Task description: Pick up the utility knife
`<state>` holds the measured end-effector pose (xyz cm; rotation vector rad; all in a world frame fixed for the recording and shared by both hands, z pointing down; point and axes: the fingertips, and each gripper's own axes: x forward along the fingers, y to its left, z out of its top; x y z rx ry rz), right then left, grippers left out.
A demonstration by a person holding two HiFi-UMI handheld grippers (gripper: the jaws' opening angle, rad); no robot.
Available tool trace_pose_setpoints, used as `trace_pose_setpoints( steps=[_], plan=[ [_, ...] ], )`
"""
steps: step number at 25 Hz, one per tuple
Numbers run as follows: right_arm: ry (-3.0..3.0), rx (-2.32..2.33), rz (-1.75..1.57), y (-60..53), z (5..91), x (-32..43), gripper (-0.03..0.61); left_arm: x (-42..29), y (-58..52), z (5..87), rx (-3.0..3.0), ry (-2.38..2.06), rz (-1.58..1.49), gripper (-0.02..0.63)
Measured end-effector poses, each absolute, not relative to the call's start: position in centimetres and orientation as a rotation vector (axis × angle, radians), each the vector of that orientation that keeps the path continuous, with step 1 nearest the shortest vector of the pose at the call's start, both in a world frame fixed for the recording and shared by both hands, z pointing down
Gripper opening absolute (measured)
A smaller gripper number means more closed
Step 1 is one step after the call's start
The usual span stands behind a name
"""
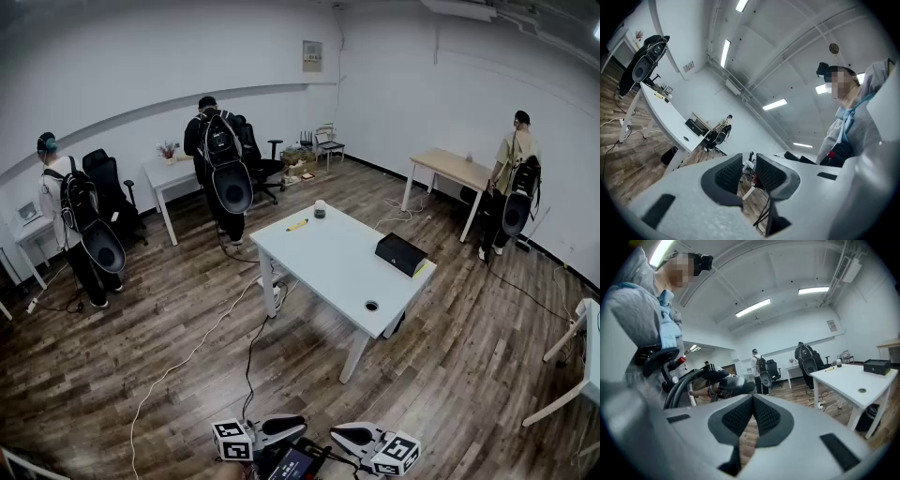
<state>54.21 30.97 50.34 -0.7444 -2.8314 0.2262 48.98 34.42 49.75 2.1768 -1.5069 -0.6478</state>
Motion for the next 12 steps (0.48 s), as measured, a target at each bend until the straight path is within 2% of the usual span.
trace_pose_setpoints(
  steps=[12],
  plan=[
    [-2.874,-0.723,0.239,31.1,49.6,55.2,0.028,50.4,33.9,48.5,2.249,-1.457,-0.582,0.078]
  ],
)
